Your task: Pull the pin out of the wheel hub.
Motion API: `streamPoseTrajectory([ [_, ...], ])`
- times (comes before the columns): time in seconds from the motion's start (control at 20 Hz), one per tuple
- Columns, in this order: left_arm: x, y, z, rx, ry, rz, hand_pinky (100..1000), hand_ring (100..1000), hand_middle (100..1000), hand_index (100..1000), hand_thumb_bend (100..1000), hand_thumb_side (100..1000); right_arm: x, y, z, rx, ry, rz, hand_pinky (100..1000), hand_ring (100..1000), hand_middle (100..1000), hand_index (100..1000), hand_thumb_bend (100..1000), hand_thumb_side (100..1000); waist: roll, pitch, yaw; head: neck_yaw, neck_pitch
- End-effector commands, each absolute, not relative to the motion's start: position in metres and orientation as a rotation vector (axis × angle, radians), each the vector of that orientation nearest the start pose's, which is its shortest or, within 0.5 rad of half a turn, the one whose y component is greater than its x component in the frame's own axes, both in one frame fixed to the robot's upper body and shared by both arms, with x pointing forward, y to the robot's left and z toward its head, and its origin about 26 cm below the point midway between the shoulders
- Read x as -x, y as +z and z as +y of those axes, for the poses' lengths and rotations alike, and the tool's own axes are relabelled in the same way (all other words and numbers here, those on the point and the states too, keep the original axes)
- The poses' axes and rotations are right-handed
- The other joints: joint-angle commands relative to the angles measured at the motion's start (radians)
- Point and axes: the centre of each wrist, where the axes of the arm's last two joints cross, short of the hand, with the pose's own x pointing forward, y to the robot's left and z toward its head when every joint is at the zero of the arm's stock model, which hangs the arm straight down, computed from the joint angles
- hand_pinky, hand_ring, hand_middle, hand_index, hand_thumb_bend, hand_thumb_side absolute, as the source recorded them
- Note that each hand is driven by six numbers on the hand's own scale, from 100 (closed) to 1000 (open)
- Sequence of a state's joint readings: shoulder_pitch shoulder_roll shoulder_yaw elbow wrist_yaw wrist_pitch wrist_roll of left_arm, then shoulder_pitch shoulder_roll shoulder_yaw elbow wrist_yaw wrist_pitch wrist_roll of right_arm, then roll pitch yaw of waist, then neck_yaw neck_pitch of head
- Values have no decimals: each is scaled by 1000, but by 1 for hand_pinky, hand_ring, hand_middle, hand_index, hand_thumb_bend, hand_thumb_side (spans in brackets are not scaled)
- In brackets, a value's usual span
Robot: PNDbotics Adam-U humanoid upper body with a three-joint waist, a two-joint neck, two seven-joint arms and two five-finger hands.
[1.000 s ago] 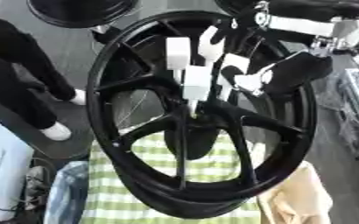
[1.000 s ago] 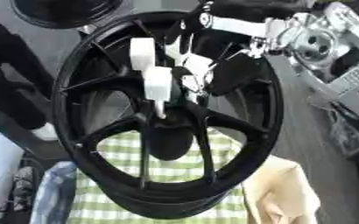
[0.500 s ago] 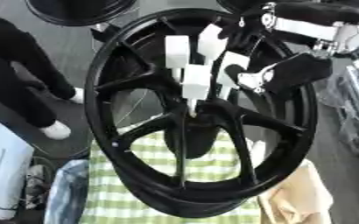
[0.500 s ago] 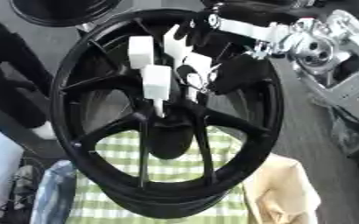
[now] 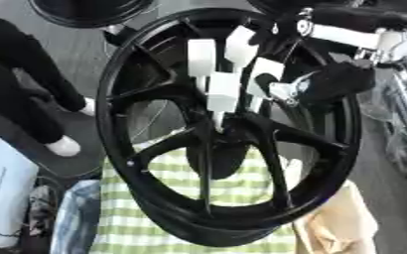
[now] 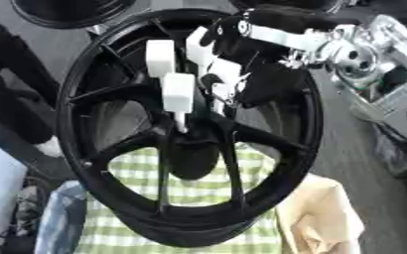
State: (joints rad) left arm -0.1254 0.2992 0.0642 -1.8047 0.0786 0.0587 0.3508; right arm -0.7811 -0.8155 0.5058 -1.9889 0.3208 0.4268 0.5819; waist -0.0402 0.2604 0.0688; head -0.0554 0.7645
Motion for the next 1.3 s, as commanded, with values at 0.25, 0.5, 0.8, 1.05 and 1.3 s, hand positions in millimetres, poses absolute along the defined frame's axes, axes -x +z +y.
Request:
streamPoseTrajectory([
  [0.25, -299, 116, 304, -415, 133, -1917, 802, 808, 717, 746, 266, 762, -298, 298, -196, 638, 1646, -1540, 888, 807, 757, 883, 175, 549, 3, -7, 2, -4, 6],
  [0.5, -299, 116, 304, -412, 133, -1916, 802, 809, 718, 746, 265, 765, -299, 298, -197, 650, 1634, -1542, 895, 825, 773, 899, 174, 538, 3, -5, 2, -4, 6],
  [0.8, -300, 116, 304, -410, 133, -1917, 802, 810, 719, 745, 262, 767, -299, 298, -199, 672, 1598, -1564, 907, 862, 801, 910, 178, 512, 3, -1, 2, -3, 6],
  [1.05, -300, 117, 303, -408, 132, -1919, 803, 811, 720, 745, 261, 769, -299, 296, -199, 677, 1593, -1565, 911, 868, 807, 917, 161, 544, 2, 4, 3, -2, 6],
  [1.3, -300, 117, 303, -406, 132, -1919, 803, 813, 720, 745, 259, 771, -302, 294, -200, 659, 1611, -1543, 912, 862, 801, 922, 145, 583, 1, 9, 3, -2, 6],
])
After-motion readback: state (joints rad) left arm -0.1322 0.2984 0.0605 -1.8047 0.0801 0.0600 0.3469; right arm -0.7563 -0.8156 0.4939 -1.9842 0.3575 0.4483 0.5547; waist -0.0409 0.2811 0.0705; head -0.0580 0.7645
